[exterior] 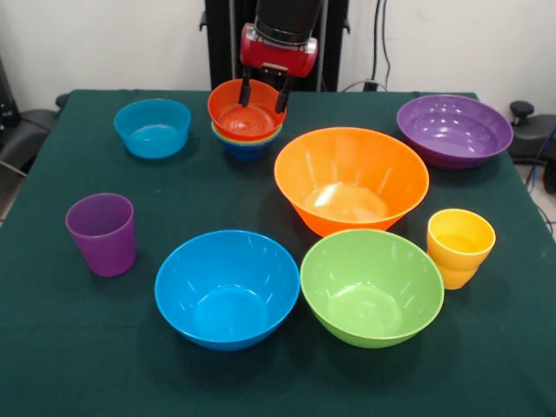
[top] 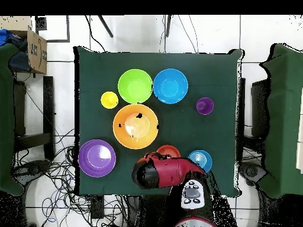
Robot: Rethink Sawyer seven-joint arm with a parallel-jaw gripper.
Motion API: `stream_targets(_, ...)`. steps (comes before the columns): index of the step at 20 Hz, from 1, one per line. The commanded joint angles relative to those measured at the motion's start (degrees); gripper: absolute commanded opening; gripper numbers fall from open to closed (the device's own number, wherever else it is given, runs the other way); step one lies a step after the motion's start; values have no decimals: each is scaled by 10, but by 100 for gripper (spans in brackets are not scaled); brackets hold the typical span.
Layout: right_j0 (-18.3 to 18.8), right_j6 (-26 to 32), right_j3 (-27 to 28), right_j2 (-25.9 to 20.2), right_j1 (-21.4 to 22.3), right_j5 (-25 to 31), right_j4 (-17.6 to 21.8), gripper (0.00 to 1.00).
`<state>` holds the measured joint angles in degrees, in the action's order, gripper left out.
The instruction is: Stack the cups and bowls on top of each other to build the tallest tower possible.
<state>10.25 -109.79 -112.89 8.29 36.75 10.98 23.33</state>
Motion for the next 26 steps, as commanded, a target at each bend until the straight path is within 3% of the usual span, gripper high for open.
stream_targets(1, 3, -69, -21, -63, -39, -33, -9, 100)
stream_targets(20, -10, -77, -10, -60, -70, -58, -13, 100)
stream_targets(26, -7, -70, -14, -60, -55, -49, -10, 100)
